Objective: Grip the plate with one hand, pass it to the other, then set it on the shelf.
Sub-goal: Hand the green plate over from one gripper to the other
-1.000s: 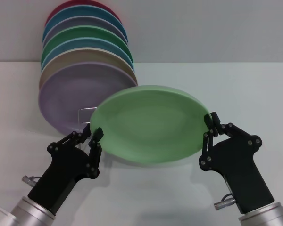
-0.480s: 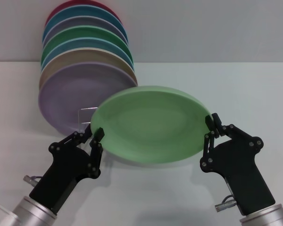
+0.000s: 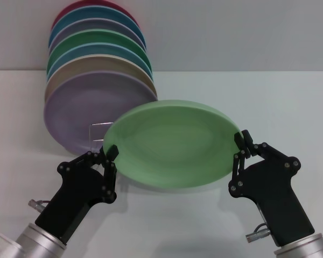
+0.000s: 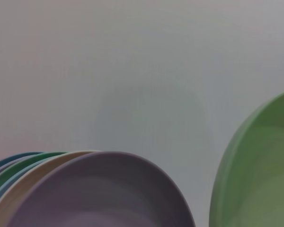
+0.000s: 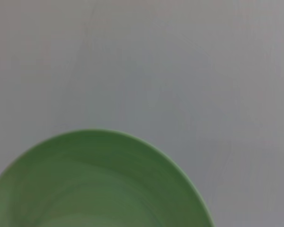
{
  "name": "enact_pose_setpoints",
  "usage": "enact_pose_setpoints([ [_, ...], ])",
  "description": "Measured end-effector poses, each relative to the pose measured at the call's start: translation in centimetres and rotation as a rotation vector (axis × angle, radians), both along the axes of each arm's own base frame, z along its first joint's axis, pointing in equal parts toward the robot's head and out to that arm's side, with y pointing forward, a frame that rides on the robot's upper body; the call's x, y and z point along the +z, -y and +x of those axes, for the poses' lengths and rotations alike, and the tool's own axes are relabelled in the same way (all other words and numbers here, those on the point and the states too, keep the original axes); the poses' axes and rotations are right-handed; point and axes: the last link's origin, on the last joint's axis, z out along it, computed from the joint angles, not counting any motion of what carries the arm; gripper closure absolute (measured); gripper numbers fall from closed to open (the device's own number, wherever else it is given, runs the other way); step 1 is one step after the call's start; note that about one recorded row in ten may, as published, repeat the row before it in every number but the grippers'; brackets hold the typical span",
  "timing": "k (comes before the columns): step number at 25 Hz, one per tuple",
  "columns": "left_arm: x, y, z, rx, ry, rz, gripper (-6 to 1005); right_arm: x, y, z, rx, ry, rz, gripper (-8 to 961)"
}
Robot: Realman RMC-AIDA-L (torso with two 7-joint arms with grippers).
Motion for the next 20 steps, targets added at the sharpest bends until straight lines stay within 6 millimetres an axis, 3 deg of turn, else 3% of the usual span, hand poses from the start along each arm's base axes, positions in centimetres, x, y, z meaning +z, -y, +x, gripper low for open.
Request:
enact_pose_setpoints([
  [20, 0.09, -0.24, 0.22, 0.02, 0.023, 0.013, 954, -0.06, -0.22, 0.07, 0.007, 0.006, -0.01, 935],
])
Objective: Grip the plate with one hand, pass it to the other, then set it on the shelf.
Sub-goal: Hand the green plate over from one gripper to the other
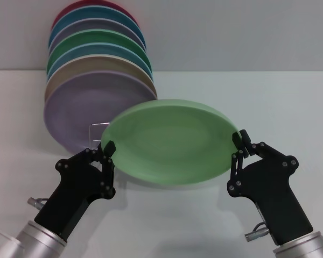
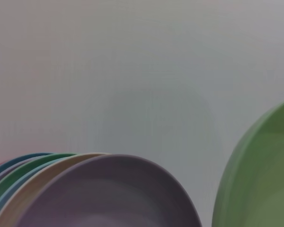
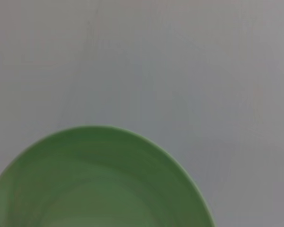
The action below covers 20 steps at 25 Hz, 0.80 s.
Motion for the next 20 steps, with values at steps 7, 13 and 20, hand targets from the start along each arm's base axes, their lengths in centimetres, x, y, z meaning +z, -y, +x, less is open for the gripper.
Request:
enact_pose_setpoints([
  [7, 0.2, 0.1, -0.2, 0.007, 0.003, 0.01, 955, 0.1, -0.1, 0.0, 0.013, 0.003, 0.002, 935],
  [13, 0.7, 0.3, -0.4, 0.018, 0.019, 0.042, 958, 0.7, 0.3, 0.0, 0.024, -0.04, 0.023, 776],
  [20, 2.6, 1.0, -0.5, 0.014, 0.083, 0.146, 961, 1.9, 2.0, -0.2, 0.107, -0.105, 0.073, 631],
])
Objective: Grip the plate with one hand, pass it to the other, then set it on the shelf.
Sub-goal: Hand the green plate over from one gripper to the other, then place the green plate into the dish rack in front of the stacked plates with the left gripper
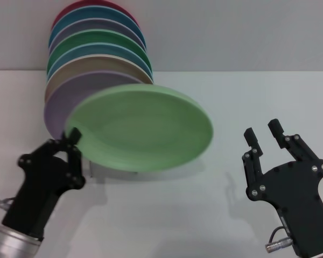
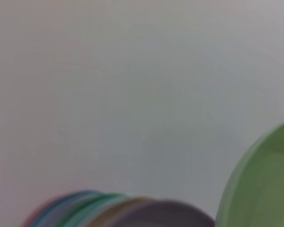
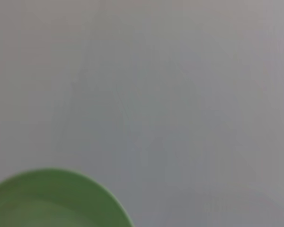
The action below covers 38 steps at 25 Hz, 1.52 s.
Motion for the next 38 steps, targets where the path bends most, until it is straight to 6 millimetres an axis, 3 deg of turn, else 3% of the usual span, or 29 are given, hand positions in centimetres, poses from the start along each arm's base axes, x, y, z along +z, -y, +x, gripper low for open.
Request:
enact_pose_setpoints([
  [9, 2.3, -0.1, -0.3, -0.009, 0.03, 0.129, 962, -0.3, -0.5, 1.7, -0.001, 0.009, -0.058, 633],
  [20, 4.0, -2.6, -1.1, -0.024, -0.089, 0.216, 965, -0.8, -2.2, 3.4, -0.054, 0.057, -0.118, 634],
  [38, 3.1, -3.1, -3.1, 0.053, -0.219, 0.152, 964, -0.5, -2.9, 3.8, -0.078, 0.062, -0.101, 630],
])
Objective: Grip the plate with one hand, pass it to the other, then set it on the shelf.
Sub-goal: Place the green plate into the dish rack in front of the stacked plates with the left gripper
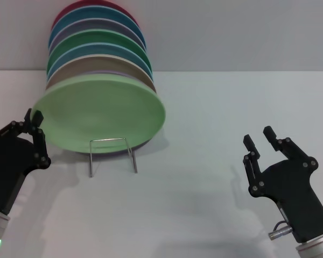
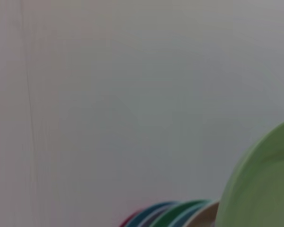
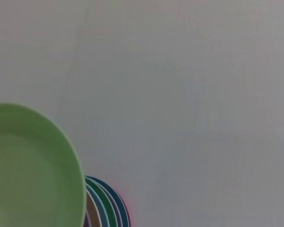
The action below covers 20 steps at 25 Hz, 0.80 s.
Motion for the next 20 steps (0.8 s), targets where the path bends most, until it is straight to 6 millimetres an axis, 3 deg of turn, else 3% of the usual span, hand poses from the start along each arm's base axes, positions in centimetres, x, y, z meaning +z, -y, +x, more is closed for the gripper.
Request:
enact_pose_setpoints([
  [20, -2.0, -0.3, -0.6, 0.06, -0.046, -0.115, 964, -0.3, -0.4, -0.2, 0.005, 0.007, -0.014, 620],
])
